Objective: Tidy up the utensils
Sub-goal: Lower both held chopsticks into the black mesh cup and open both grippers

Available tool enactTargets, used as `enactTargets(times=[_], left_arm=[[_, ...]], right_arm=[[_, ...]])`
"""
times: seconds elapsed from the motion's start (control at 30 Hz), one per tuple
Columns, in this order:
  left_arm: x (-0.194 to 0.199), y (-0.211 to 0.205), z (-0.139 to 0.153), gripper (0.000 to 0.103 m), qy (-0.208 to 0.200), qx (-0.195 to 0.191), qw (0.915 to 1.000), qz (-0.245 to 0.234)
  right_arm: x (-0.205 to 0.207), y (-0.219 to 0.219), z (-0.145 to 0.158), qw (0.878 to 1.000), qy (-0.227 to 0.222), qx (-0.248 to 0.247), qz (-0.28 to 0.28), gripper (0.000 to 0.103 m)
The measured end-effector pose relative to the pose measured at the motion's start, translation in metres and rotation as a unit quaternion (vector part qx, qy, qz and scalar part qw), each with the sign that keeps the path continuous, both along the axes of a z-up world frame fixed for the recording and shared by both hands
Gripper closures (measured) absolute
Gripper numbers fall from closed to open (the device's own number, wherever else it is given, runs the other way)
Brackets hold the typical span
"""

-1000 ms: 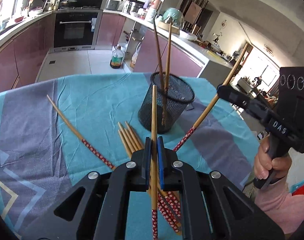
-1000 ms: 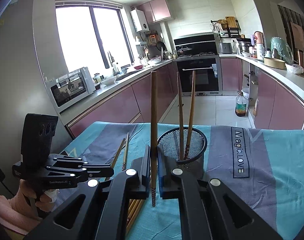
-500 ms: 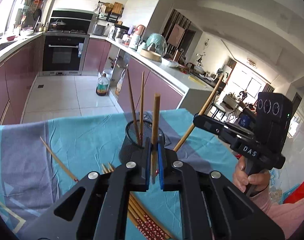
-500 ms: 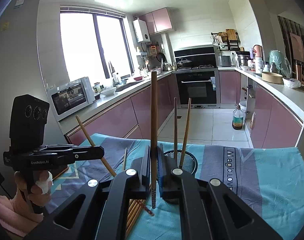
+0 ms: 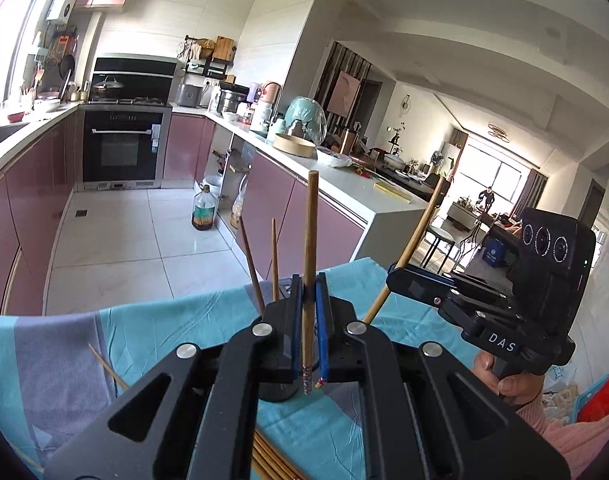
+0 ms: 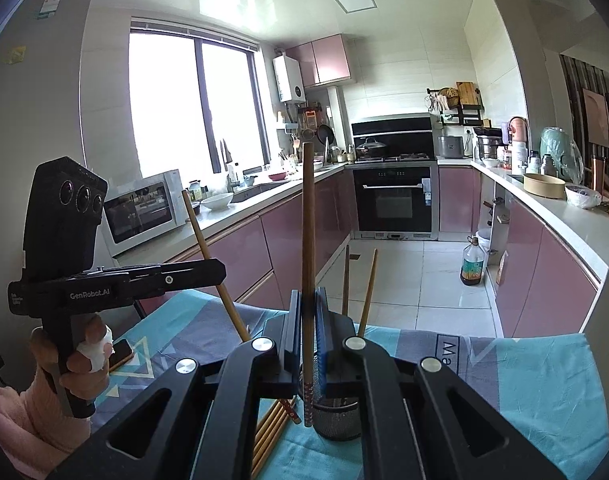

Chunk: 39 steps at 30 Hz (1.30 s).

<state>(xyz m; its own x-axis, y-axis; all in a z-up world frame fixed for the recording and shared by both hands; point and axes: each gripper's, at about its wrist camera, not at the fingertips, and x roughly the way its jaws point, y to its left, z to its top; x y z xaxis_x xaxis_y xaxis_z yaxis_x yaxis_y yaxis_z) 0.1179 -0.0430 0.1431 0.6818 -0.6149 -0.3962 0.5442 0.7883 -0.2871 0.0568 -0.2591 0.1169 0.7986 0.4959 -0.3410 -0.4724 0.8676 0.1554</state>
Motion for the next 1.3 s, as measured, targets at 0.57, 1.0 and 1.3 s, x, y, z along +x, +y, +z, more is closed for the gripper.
enactTargets(times=[0.57, 1.0, 1.3], left_arm=[[0.033, -0.02, -0.011, 0.096, 0.012, 0.062, 0.9976, 0.028], [0.068, -0.036, -0.059, 0.096, 0.063, 0.117, 0.9911, 0.007], [0.089, -0.041, -0.065, 0.077, 0.067, 0.112, 0.9912, 0.023]], right_arm=[[0.048, 0.002, -0.018, 0.999, 0.034, -0.018, -0.027, 0.098], [0.083, 0.01, -0.058, 0.99, 0.129, -0.047, -0.032, 0.095], [0.084, 0.008, -0.063, 0.99, 0.13, -0.026, -0.04, 0.087]])
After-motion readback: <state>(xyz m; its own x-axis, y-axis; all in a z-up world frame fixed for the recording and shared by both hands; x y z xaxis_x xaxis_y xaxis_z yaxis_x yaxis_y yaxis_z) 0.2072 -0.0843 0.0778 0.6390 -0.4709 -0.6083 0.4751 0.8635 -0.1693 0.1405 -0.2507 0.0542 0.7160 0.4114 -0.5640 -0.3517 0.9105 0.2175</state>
